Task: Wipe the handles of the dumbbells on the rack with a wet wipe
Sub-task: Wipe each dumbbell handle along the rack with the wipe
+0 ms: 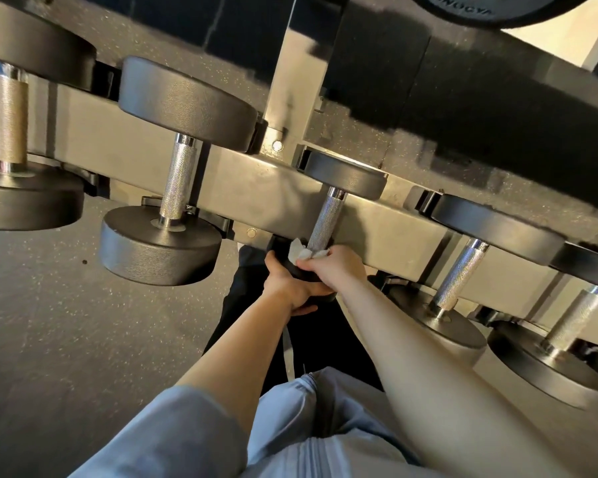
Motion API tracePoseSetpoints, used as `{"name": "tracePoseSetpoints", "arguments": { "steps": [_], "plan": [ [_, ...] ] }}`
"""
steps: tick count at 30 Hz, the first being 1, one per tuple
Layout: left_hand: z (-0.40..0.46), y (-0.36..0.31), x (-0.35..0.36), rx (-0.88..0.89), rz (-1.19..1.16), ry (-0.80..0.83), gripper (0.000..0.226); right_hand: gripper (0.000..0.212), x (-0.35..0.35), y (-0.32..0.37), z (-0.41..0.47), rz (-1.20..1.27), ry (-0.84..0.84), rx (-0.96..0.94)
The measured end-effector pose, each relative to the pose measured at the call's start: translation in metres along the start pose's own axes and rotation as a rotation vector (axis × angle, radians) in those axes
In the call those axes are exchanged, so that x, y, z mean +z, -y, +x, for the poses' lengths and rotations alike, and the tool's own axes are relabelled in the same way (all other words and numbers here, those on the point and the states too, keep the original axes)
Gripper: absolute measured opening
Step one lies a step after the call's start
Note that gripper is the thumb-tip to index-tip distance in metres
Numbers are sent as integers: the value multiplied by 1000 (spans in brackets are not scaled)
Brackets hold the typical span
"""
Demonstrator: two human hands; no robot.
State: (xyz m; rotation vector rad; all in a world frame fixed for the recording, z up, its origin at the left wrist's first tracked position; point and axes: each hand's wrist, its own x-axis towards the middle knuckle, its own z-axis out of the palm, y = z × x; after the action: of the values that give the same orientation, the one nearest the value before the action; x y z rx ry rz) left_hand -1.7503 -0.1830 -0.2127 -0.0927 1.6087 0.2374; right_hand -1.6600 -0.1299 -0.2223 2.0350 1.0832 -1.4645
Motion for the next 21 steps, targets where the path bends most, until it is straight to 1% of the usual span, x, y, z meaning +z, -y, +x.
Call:
{"name": "tracePoseSetpoints", "arguments": {
  "steps": [2,3,6,7,9,10,11,12,13,14,17,18,20,21],
  "plan": [
    [-1,0,1,0,6,-2,127,49,6,6,-3,-16,-45,36],
    [-2,0,0,-2,0,3,127,49,6,8,-1,-9,-12,64],
    [-5,-2,-1,-4,-32,15,129,42,-10,9,3,174,208,158],
    [-6,-2,-1,-4,-38,17,129,41,-15,5,5,197,218,159],
    [-7,-4,0,-10,-37,7,128,31,-22,-11,11,82,117,122],
    [-7,-5,1,-18,-37,-5,127,23,-24,-19,12,10,45,97],
    [-8,-6,2,-32,-36,-16,126,18,-25,-27,15,8,10,77],
    [-8,-8,3,-45,-35,-22,125,10,-26,-30,16,44,15,50],
    [-9,-9,4,-55,-34,-25,125,11,-24,-33,20,76,23,10],
    [-9,-10,4,-56,-36,-25,125,15,-22,-33,21,57,21,-55],
    [-10,-9,3,-40,-48,-19,125,10,-17,-31,9,-118,-17,-267],
    [-11,-9,3,-38,-48,-20,126,13,-17,-32,5,-159,-20,-325],
    [-12,-9,4,-37,-48,-17,126,11,-21,-38,1,-172,33,-374],
    [-13,-10,4,-39,-48,-15,126,14,-23,-42,-1,-151,72,-384]
  ]
}}
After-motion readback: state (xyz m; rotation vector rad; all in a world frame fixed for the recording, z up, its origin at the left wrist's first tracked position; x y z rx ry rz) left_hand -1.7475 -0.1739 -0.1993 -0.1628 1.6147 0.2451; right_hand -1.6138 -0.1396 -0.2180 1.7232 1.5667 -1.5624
